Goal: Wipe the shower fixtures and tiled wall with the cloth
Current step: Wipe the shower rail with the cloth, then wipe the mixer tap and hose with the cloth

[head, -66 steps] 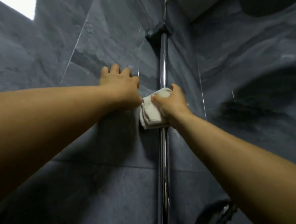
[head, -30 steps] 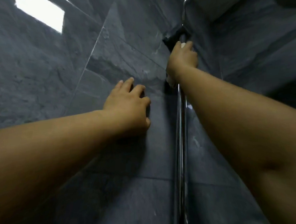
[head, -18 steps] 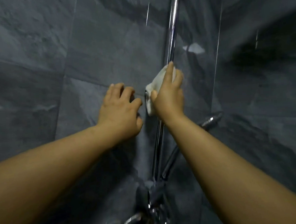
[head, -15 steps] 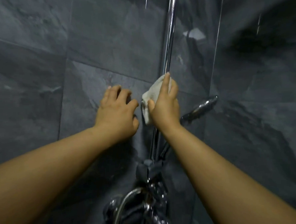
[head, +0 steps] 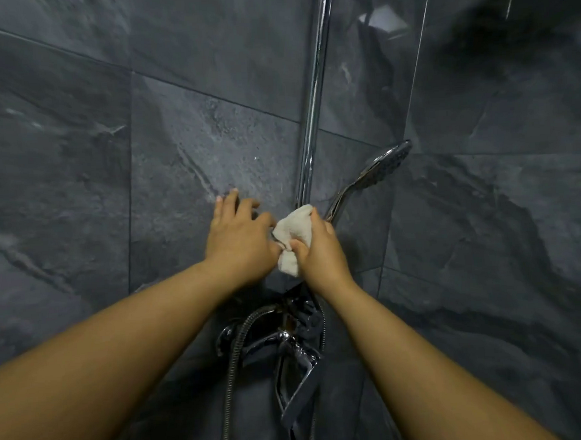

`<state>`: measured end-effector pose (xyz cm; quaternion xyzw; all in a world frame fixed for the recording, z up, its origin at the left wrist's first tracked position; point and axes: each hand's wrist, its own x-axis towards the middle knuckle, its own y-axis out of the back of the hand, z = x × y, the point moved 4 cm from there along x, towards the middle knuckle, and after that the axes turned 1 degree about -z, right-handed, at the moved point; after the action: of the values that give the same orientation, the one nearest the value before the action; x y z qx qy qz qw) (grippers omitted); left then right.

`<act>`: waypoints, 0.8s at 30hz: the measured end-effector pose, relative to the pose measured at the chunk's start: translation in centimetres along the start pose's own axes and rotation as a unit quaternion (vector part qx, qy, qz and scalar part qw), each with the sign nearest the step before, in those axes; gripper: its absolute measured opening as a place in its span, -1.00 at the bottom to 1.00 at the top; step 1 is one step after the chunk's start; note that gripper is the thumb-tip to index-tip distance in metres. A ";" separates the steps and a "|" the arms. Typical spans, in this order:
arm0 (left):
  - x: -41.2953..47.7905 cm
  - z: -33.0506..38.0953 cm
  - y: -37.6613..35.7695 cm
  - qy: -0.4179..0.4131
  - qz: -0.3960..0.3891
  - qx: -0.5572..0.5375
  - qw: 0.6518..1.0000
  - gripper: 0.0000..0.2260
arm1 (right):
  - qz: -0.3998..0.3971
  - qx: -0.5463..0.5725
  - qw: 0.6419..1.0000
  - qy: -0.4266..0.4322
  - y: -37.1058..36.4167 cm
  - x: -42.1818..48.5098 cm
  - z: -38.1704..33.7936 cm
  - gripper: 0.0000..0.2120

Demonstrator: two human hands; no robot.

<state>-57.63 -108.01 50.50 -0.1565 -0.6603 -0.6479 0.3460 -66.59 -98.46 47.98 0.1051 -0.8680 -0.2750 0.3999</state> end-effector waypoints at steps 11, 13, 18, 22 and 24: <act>3.1 4.3 1.2 0.016 0.094 -0.204 0.974 -0.73 | -0.128 0.147 0.973 0.127 3.7 -0.3 3.3 -0.52; 3.8 5.8 1.9 0.001 0.105 -0.270 0.957 -0.74 | -0.138 0.188 0.964 0.127 4.4 -0.7 4.0 -0.53; 6.3 9.5 1.6 -0.003 0.012 -0.419 0.908 -0.61 | -0.139 0.325 0.931 0.094 7.0 -1.2 5.8 -0.63; 7.2 10.3 0.5 0.007 -0.051 -0.487 0.872 -0.57 | -0.046 0.480 0.875 0.040 10.1 -1.2 8.6 -0.69; 7.2 10.4 0.5 -0.005 -0.065 -0.495 0.866 -0.66 | 0.095 0.557 0.825 -0.002 11.9 -0.2 9.8 -0.75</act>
<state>-65.03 -99.67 56.42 -0.2673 -0.2631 -0.9099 0.1770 -73.42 -84.70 49.32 0.2268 -0.8799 0.2945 0.2961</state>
